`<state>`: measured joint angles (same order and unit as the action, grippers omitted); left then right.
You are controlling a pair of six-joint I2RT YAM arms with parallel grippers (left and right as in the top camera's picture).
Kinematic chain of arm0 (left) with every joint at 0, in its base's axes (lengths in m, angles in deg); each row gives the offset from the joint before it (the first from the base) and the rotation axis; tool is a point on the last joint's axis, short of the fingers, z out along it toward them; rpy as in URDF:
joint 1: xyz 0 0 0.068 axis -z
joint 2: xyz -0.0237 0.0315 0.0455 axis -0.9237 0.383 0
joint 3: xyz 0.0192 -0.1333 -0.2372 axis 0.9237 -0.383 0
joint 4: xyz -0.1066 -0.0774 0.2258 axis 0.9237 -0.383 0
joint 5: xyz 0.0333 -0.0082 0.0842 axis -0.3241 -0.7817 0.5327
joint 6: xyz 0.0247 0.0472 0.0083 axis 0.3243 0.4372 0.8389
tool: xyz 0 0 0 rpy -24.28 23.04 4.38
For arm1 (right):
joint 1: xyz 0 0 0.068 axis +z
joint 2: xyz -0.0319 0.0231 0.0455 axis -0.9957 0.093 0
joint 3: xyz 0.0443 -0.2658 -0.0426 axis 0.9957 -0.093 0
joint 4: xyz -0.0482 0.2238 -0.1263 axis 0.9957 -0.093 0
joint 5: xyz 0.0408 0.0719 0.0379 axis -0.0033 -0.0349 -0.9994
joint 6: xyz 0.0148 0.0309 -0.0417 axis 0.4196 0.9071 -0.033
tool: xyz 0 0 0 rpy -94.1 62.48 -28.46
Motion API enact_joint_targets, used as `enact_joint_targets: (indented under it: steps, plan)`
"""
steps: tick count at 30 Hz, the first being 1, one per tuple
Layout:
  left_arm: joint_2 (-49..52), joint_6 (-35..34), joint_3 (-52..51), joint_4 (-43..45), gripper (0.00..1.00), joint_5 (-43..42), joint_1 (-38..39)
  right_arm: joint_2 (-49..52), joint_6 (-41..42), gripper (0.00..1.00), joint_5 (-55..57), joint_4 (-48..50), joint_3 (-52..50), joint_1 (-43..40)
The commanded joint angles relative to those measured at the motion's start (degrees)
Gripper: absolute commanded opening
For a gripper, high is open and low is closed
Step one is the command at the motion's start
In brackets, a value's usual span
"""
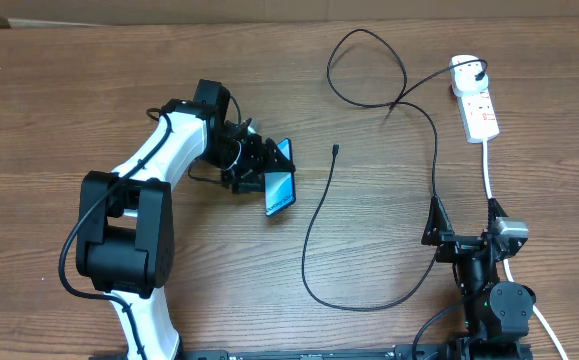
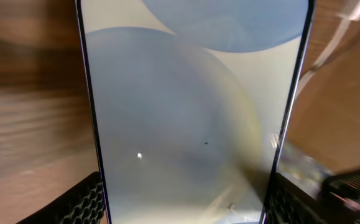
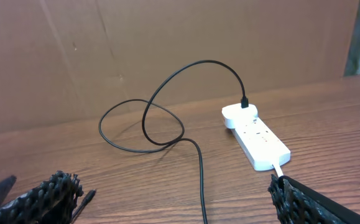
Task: Plug charger to phone and switch on socket
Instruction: 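Lift the phone with the left gripper and tilt it upright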
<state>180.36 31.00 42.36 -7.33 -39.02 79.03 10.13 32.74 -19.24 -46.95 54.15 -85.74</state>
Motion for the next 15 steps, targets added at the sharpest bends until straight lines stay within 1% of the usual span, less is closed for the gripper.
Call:
enact_joint_targets:
  steps: [1, 8, 11, 15]
  plan:
    - [0.5, -3.89, 1.62, 0.61, 0.46, -11.58, 0.37, -0.68, -0.22, 1.0, -0.09, 0.33, -0.61, 0.26]
    - [0.5, -9.35, 1.62, 4.55, 0.41, -25.46, 0.37, -0.68, -0.22, 1.0, -0.09, 0.33, -0.61, 0.26]
    - [0.5, -13.99, 1.62, 7.48, 0.41, -28.28, 0.37, -0.68, -0.22, 1.0, -0.09, 0.33, -0.61, 0.26]
    - [0.5, -22.12, 1.62, 11.13, 0.42, -28.7, 0.37, -0.68, -0.22, 1.0, -0.09, 0.33, -0.61, 0.26]
